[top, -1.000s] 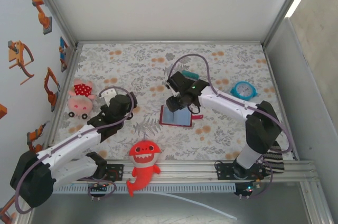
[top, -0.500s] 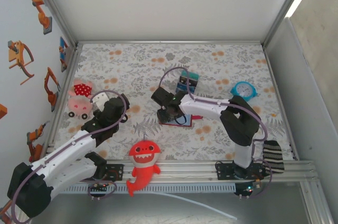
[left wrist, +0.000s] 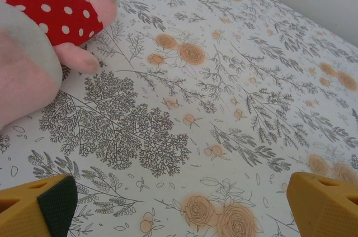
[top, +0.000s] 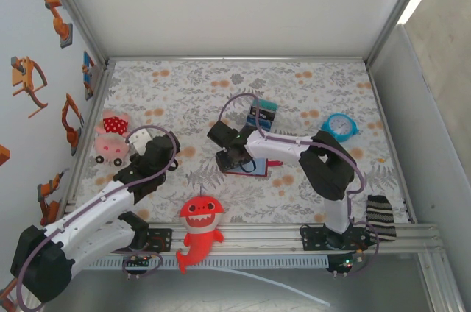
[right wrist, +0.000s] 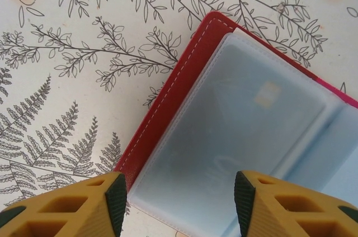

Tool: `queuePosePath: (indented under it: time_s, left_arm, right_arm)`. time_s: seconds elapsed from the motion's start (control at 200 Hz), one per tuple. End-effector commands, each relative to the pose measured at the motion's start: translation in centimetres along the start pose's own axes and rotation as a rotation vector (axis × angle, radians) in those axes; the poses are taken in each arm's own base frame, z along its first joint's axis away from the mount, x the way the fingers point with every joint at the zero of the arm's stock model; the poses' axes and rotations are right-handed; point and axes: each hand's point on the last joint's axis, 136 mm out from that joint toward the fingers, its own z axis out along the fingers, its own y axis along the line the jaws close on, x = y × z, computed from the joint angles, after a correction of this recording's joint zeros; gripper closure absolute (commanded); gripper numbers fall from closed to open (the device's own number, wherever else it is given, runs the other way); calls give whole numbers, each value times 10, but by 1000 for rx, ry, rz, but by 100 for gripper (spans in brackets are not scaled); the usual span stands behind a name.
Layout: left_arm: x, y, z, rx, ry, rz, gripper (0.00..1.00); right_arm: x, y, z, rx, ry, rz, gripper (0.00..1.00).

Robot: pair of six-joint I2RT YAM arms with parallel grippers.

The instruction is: Take the credit cards out of the card holder

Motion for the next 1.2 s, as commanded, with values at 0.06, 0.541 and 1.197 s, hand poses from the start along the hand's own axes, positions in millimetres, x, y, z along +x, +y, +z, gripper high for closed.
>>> queuePosePath:
  time_s: [0.06, 0.541, 1.197]
  left_arm:
    - [2, 11, 2, -41, -1, 3, 3]
    - [5, 10, 3, -41, 11, 6, 3]
    - [0, -3, 2, -2, 25, 42, 3]
  right_arm:
    - [4, 2, 5, 5, 19, 24, 46]
    - [21, -6, 21, 44, 76, 26, 47]
    - [19, -15, 16, 70, 38, 42, 73]
